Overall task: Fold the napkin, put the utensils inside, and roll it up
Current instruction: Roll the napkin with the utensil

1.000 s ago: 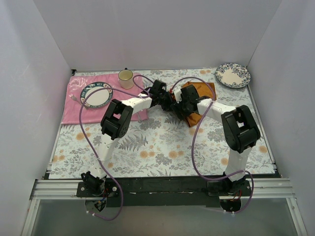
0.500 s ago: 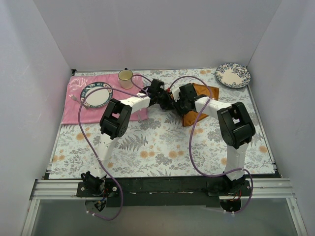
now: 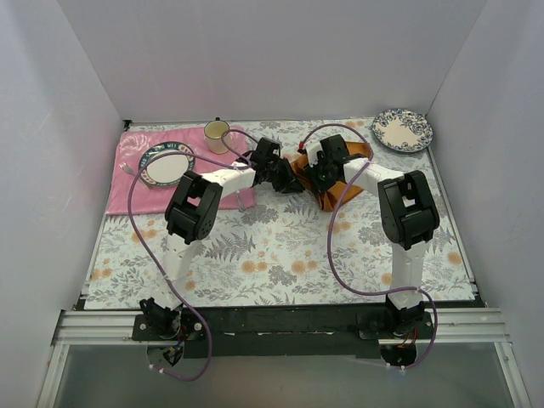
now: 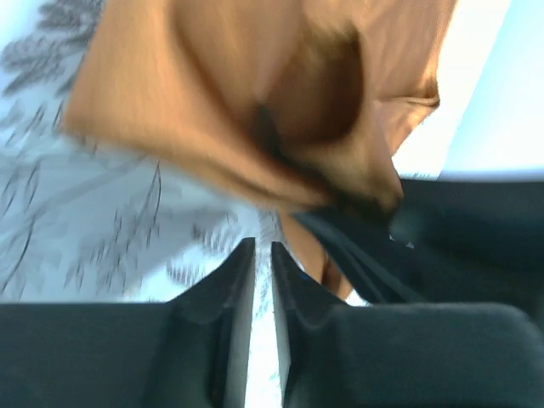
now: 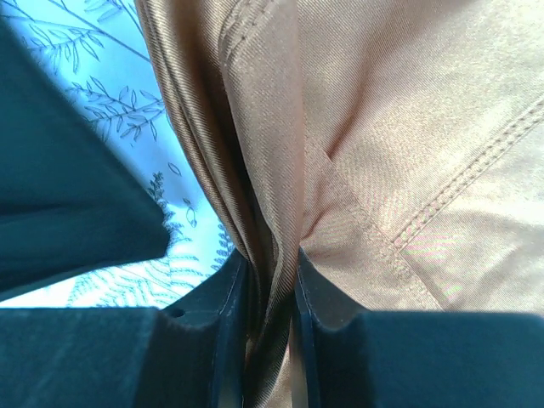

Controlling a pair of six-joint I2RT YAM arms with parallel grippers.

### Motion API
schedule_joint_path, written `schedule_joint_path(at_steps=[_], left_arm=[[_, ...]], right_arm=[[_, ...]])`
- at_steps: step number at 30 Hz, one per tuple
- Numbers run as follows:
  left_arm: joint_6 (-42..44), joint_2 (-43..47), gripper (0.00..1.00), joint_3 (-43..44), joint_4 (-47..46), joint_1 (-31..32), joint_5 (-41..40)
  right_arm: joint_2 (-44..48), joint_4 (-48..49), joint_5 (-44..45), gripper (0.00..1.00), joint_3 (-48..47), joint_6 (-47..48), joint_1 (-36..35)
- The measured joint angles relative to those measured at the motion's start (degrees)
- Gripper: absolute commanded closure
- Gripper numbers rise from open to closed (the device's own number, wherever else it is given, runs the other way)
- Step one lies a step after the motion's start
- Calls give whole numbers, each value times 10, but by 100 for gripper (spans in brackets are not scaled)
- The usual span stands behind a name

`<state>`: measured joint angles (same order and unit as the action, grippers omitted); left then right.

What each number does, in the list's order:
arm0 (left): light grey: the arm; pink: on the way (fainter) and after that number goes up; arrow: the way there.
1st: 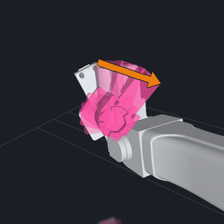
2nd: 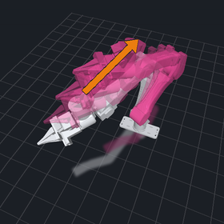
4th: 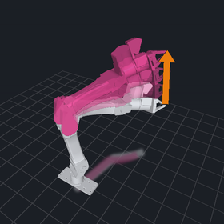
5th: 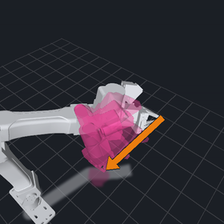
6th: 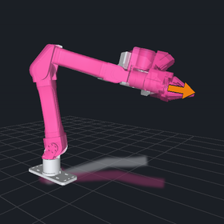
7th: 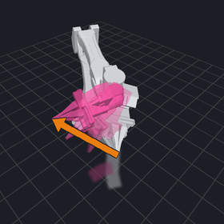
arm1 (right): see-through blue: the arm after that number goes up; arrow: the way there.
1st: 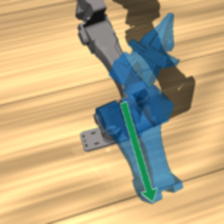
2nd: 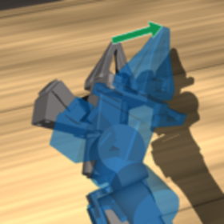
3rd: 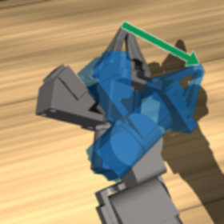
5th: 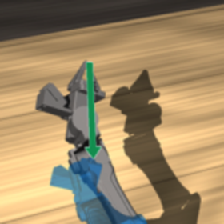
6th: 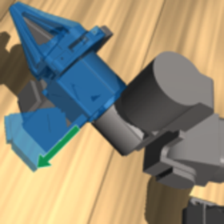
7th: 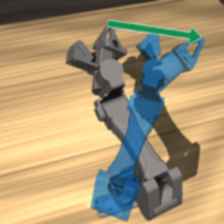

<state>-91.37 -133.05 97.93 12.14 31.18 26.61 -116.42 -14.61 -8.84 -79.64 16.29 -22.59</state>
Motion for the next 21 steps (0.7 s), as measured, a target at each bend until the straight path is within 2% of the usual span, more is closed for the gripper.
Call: schedule_joint_path(at_steps=[3, 6, 7, 9, 18, 21], left_arm=[[14, 44, 76, -35, 5, -4, -14], [27, 92, 66, -65, 5, -7, -27], [30, 107, 56, -73, 7, -8, -31], [33, 129, 50, -86, 7, -10, -37], [-6, 120, 50, -109, -4, -20, -19], [-17, 106, 46, -104, -7, -22, -9]], right_arm=[[-15, -15, -33, 99, -23, -12, 9], [-24, -18, -75, 99, -33, -30, 21], [-26, -19, -92, 99, -36, -39, 26], [-33, -20, -128, 99, -39, -56, 39], [-74, -5, -315, 99, -41, -150, 99], [-83, -3, -350, 99, -38, -167, 105]])
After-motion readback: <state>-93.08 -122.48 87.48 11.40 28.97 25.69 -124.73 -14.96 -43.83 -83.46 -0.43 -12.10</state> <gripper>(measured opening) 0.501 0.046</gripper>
